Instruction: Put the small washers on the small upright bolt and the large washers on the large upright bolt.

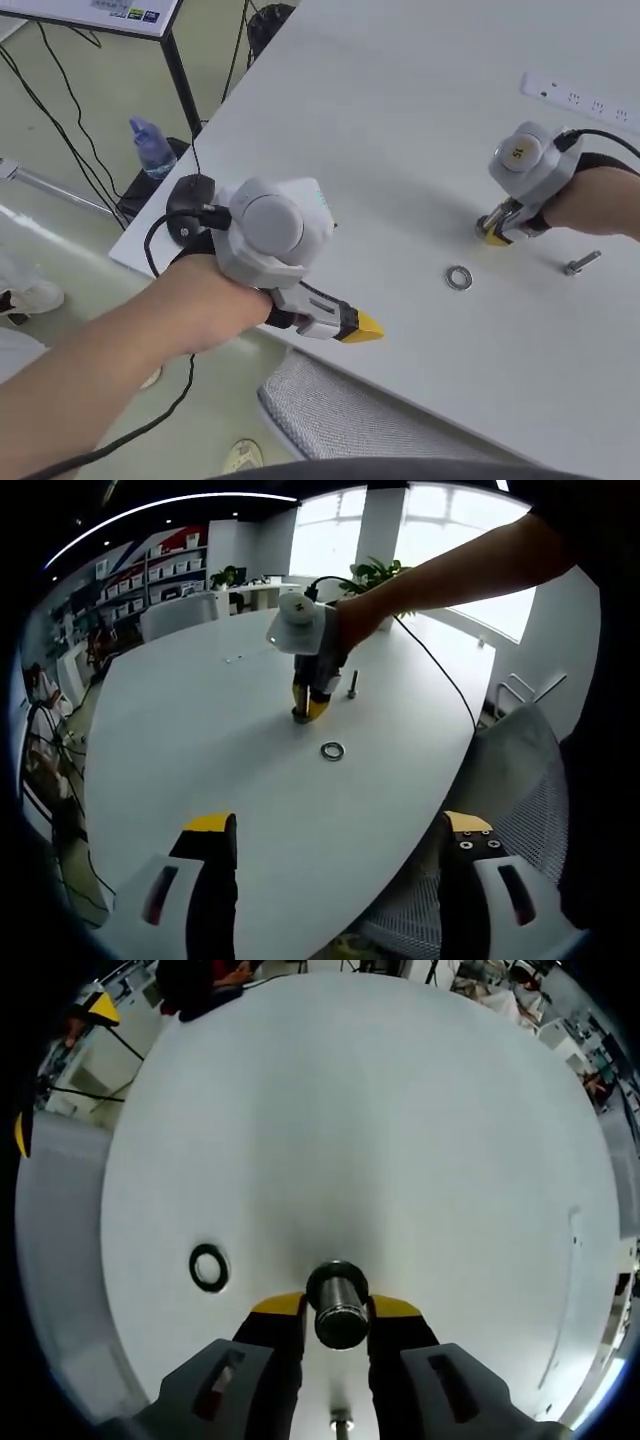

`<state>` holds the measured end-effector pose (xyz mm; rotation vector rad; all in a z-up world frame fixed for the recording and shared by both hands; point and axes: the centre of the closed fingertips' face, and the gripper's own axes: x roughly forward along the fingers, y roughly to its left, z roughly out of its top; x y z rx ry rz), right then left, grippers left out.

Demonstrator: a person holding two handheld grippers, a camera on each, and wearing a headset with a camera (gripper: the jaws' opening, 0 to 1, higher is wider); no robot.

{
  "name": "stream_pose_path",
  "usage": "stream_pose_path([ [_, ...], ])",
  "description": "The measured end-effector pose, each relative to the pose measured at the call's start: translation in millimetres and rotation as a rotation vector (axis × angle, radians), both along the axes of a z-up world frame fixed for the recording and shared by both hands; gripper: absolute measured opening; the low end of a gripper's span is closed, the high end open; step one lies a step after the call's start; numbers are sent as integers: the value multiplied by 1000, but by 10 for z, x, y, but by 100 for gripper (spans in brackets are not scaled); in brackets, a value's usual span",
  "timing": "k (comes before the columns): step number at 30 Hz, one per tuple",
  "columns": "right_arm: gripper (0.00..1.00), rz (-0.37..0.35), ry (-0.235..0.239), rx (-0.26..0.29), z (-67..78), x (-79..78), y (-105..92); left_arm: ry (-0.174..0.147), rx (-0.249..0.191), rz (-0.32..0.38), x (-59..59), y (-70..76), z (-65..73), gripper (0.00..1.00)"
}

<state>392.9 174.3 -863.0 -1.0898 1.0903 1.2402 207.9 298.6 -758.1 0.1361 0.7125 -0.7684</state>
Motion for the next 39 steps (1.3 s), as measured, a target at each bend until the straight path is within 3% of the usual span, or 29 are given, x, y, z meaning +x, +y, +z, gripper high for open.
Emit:
stream_pose_path([
  [18, 39, -4, 19, 47, 75, 4, 42, -5, -7, 4, -10, -21, 14, 82],
  [28, 39, -11, 6, 56, 265, 10, 30, -3, -2, -17, -28, -45, 33, 82],
  [39, 38, -26, -13, 85, 509, -58, 30, -27, -1, -48, 23, -47, 110, 82],
])
